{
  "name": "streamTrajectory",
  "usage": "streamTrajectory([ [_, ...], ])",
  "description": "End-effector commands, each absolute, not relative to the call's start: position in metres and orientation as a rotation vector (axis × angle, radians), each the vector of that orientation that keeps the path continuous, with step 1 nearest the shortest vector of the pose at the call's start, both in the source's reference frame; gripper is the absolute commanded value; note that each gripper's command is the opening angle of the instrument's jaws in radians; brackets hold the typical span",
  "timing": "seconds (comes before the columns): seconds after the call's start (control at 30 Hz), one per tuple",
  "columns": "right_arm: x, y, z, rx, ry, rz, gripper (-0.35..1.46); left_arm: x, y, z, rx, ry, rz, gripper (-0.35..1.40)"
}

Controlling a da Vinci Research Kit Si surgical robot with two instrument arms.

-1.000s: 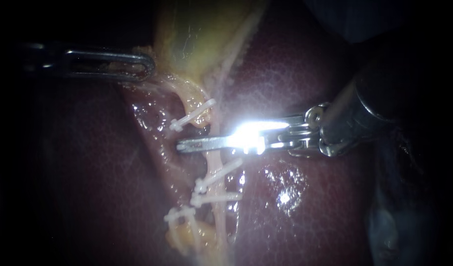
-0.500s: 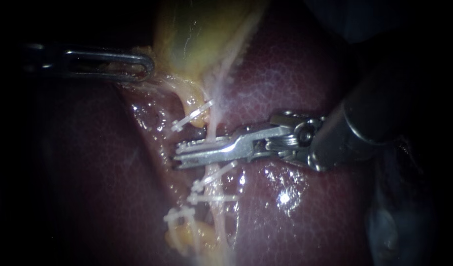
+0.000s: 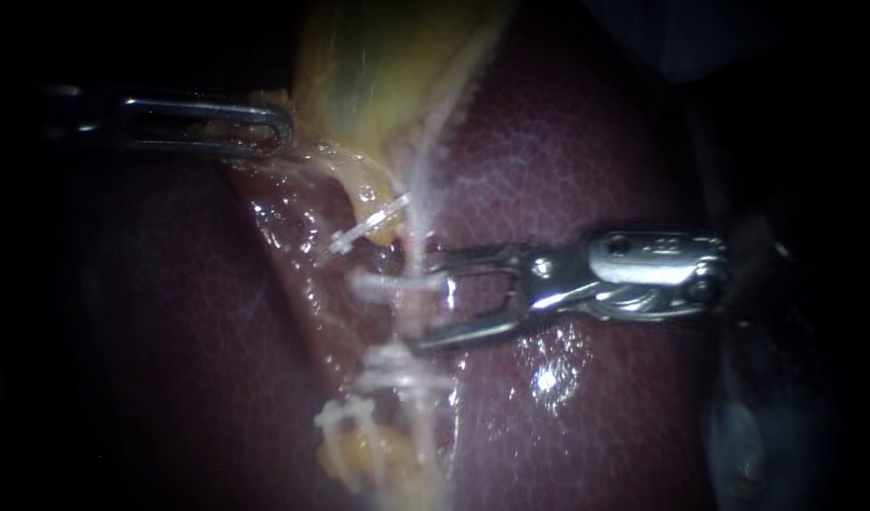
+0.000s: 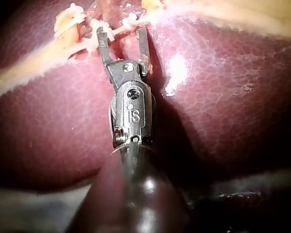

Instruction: Going back third clip right tube

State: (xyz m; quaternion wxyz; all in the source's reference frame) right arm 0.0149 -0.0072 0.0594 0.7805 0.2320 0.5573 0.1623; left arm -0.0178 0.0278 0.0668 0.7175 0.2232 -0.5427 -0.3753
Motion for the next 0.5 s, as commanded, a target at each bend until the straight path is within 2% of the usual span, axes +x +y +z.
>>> streamTrajectory([
  [0.03,0.0144,-0.0071,0.0589,0.49,1.207,0.336,0.5,-0.0178,0.0278,0.0668,0.494,-1.201,-0.83,-0.35],
  [0.23,0.0115,-0.0069,0.0561,0.455,1.22,0.28,0.5,-0.0178,0.0277,0.0669,0.494,-1.201,-0.83,-0.35],
  [0.5,0.0099,-0.0071,0.0551,0.41,1.206,0.233,0.5,-0.018,0.0276,0.0672,0.492,-1.201,-0.829,-0.35],
])
